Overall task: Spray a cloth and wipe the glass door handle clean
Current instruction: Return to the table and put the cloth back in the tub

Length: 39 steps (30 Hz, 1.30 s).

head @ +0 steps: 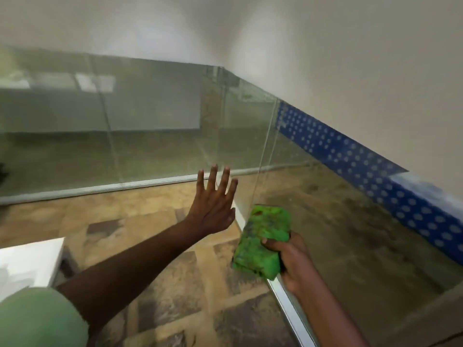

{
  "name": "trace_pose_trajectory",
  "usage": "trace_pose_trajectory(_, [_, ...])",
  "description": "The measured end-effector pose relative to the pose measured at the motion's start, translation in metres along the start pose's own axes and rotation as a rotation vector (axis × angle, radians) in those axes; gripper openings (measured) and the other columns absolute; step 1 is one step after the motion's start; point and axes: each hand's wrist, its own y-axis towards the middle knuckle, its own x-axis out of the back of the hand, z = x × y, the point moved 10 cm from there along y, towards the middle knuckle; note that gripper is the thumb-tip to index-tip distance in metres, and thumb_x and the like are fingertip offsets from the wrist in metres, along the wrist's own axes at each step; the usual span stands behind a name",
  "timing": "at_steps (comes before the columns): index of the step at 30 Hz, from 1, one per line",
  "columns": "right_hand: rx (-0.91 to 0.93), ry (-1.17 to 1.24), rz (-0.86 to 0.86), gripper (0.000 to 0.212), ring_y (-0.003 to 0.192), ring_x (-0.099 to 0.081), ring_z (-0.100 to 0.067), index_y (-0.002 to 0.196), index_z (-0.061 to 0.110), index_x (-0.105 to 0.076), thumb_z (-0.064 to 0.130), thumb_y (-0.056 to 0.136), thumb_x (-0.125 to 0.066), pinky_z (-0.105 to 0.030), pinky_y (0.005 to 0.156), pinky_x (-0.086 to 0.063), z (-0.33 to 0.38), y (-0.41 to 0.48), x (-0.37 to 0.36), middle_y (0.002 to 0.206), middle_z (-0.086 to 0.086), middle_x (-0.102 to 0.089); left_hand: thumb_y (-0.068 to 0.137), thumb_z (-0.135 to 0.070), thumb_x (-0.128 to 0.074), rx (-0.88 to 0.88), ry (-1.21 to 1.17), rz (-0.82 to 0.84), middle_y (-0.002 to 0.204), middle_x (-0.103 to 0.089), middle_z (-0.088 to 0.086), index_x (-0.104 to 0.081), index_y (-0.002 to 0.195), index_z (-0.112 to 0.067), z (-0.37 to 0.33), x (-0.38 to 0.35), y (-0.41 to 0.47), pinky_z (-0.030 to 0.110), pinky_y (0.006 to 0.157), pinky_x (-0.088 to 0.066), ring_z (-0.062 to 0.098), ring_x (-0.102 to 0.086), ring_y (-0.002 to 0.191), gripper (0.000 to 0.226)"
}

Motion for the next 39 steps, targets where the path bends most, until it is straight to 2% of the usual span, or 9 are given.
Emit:
trace_pose_trajectory(5, [-0.067, -0.02, 0.152, 0.033, 0.092, -0.07, -0.043, 0.108, -0.007, -0.065, -0.016, 0.077, -0.061, -0.061, 0.083, -0.054, -0.04, -0.002, -0.116, 0.101, -0.025, -0.073, 0.079, -0.049, -0.053, 0.143, 0.097, 0.127, 0.155, -0.026, 0.028, -0.03, 0.146, -0.006, 0.115, 0.015, -0.089, 0.073, 0.111, -0.013, 0.054, -0.019, 0.142, 0.083])
trace_pose_trajectory(9, [-0.14, -0.049, 0.259, 0.026, 0.084, -0.072, -0.039, 0.104, -0.005, -0.066, -0.013, 0.08, -0.06, -0.052, 0.072, -0.06, -0.07, -0.006, -0.203, 0.098, -0.023, -0.074, 0.077, -0.048, -0.055, 0.282, 0.165, 0.22, 0.155, -0.028, 0.027, -0.034, 0.143, -0.007, 0.199, 0.029, -0.153, 0.072, 0.112, -0.014, 0.052, -0.022, 0.141, 0.08])
trace_pose_trajectory(17, [-0.368, -0.222, 0.477, 0.022, 0.093, -0.069, -0.039, 0.108, 0.0, -0.064, 0.004, 0.087, -0.063, -0.051, 0.081, -0.055, -0.156, -0.005, -0.363, 0.103, -0.023, -0.072, 0.076, -0.049, -0.059, 0.608, 0.288, 0.354, 0.155, -0.028, 0.025, -0.039, 0.14, -0.01, 0.339, 0.054, -0.283, 0.073, 0.11, -0.022, 0.052, -0.024, 0.141, 0.078])
trace_pose_trajectory(24, [-0.381, -0.497, 0.732, 0.015, 0.088, -0.07, -0.038, 0.103, 0.003, -0.067, 0.0, 0.09, -0.063, -0.051, 0.081, -0.056, -0.251, 0.012, -0.506, 0.096, -0.019, -0.073, 0.077, -0.046, -0.063, 0.841, 0.418, 0.453, 0.155, -0.031, 0.023, -0.04, 0.139, -0.009, 0.441, 0.063, -0.386, 0.068, 0.113, -0.009, 0.05, -0.021, 0.144, 0.076])
trace_pose_trajectory(28, [-0.355, -0.617, 0.854, 0.022, 0.091, -0.068, -0.033, 0.099, 0.014, -0.066, -0.004, 0.087, -0.062, -0.052, 0.085, -0.055, -0.293, 0.024, -0.586, 0.1, -0.014, -0.071, 0.075, -0.051, -0.066, 1.002, 0.47, 0.529, 0.155, -0.032, 0.023, -0.045, 0.139, -0.009, 0.488, 0.067, -0.438, 0.07, 0.112, -0.015, 0.05, -0.02, 0.144, 0.08])
trace_pose_trajectory(32, [-0.239, -0.728, 1.016, 0.031, 0.08, -0.069, -0.026, 0.112, 0.004, -0.066, -0.009, 0.088, -0.054, -0.037, 0.073, -0.057, -0.325, 0.025, -0.658, 0.091, -0.011, -0.071, 0.073, -0.058, -0.064, 1.14, 0.524, 0.57, 0.155, -0.032, 0.023, -0.045, 0.141, -0.011, 0.524, 0.071, -0.477, 0.069, 0.113, -0.016, 0.05, -0.022, 0.143, 0.084])
trace_pose_trajectory(36, [-0.07, -0.782, 1.186, 0.014, 0.054, -0.056, -0.01, 0.097, 0.004, -0.065, -0.002, 0.092, -0.053, -0.014, 0.045, -0.045, -0.336, 0.008, -0.707, 0.07, -0.012, -0.065, 0.075, -0.059, -0.056, 1.211, 0.536, 0.597, 0.154, -0.033, 0.024, -0.046, 0.141, -0.01, 0.542, 0.067, -0.504, 0.069, 0.114, -0.014, 0.05, -0.022, 0.143, 0.082])
trace_pose_trajectory(38, [0.063, -0.781, 1.261, 0.02, 0.059, -0.055, -0.016, 0.102, -0.002, -0.064, -0.009, 0.089, -0.05, -0.007, 0.046, -0.041, -0.345, 0.002, -0.724, 0.072, -0.022, -0.062, 0.077, -0.056, -0.048, 1.228, 0.532, 0.572, 0.153, -0.033, 0.025, -0.047, 0.14, -0.009, 0.548, 0.064, -0.513, 0.07, 0.113, -0.014, 0.051, -0.021, 0.143, 0.079])
trace_pose_trajectory(39, [0.125, -0.803, 1.311, 0.027, 0.07, -0.059, -0.016, 0.107, 0.003, -0.063, -0.01, 0.088, -0.049, -0.003, 0.054, -0.042, -0.354, -0.002, -0.73, 0.077, -0.012, -0.064, 0.078, -0.057, -0.043, 1.244, 0.53, 0.559, 0.153, -0.034, 0.025, -0.047, 0.139, -0.009, 0.551, 0.063, -0.518, 0.07, 0.113, -0.015, 0.051, -0.021, 0.143, 0.078])
